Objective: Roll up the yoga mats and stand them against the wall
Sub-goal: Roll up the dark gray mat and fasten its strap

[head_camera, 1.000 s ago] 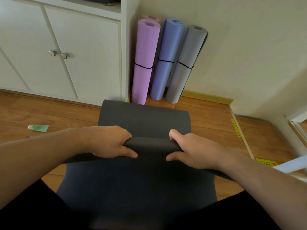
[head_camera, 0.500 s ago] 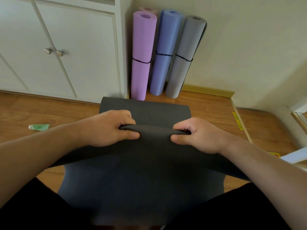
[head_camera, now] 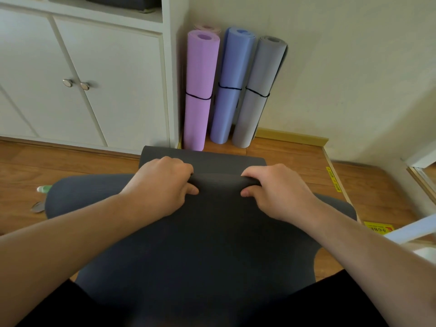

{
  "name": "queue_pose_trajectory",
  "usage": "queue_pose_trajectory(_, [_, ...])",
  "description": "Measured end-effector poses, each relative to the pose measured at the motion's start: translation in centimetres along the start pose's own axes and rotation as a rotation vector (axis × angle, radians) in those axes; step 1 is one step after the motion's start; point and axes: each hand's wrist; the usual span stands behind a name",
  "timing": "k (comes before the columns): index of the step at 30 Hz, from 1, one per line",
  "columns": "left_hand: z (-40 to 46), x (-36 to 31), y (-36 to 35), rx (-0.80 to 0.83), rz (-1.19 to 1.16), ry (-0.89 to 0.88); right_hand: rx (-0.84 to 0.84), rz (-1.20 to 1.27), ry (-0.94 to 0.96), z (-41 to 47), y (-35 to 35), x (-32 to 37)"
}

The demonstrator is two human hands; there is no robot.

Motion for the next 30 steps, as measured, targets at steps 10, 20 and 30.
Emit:
queue_pose_trajectory(10, [-2.0, 0.7, -1.0, 0.167, -0.029, -0.224, 0.172, -0.186, 0.163, -1.0, -0.6, -0.6])
queue_pose_trajectory(20, [-1.9, 1.3, -1.4, 0.329, -0.106, -0.264, 0.31, -0.145, 0.158, -1.5, -1.0, -0.7])
queue_pose_trajectory(30, [-0.9, 1.0, -1.5, 0.359, -0.229, -0.185, -0.028, -0.217, 0.118, -1.8, -1.9, -0.1])
Point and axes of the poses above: each hand's wrist, its own z-axis towards the middle knuckle, its own y-axis out of the back of the hand, x = y × z, and after that the axes turned 10 degrees about -y, right-handed
